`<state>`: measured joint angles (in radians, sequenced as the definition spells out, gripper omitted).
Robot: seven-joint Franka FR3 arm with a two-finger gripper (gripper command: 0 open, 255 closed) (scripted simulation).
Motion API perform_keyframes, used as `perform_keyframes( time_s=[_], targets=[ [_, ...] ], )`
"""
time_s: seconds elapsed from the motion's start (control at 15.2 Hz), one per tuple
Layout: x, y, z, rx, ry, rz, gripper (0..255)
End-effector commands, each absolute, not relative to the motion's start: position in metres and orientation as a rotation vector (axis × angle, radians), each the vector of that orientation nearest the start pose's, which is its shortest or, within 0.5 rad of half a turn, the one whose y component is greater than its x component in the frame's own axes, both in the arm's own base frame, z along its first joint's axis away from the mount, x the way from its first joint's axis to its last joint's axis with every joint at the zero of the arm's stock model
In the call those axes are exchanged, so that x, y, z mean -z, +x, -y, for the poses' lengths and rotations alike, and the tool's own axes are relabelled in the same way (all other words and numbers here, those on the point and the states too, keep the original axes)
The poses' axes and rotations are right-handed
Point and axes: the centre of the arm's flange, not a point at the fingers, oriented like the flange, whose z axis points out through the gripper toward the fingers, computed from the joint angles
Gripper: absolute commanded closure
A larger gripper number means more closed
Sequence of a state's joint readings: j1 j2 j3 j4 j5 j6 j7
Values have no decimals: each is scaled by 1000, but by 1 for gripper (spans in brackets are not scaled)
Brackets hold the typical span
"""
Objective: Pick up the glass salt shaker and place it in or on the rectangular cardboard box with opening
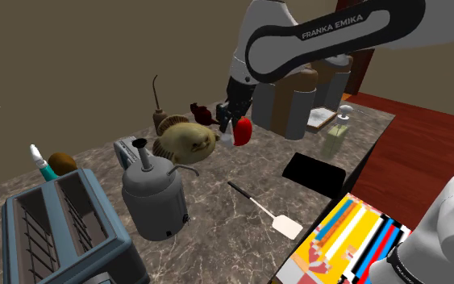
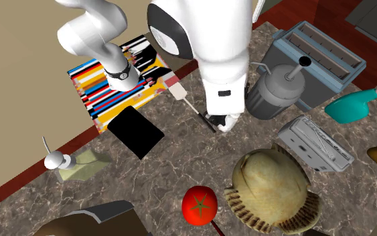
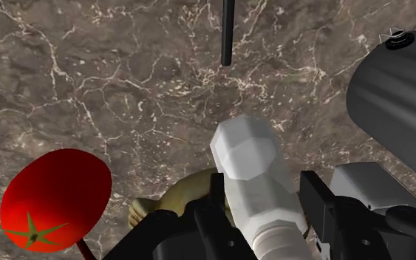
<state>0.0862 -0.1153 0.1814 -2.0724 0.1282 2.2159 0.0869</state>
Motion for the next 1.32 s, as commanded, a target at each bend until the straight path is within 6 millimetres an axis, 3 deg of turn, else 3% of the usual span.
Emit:
perform_keyframes(
  time_s=[0.0, 1.25],
  targets=[
    [-508, 507, -135, 356, -2980, 177, 255],
    [-518, 327, 39, 356, -2980, 177, 255]
  ],
)
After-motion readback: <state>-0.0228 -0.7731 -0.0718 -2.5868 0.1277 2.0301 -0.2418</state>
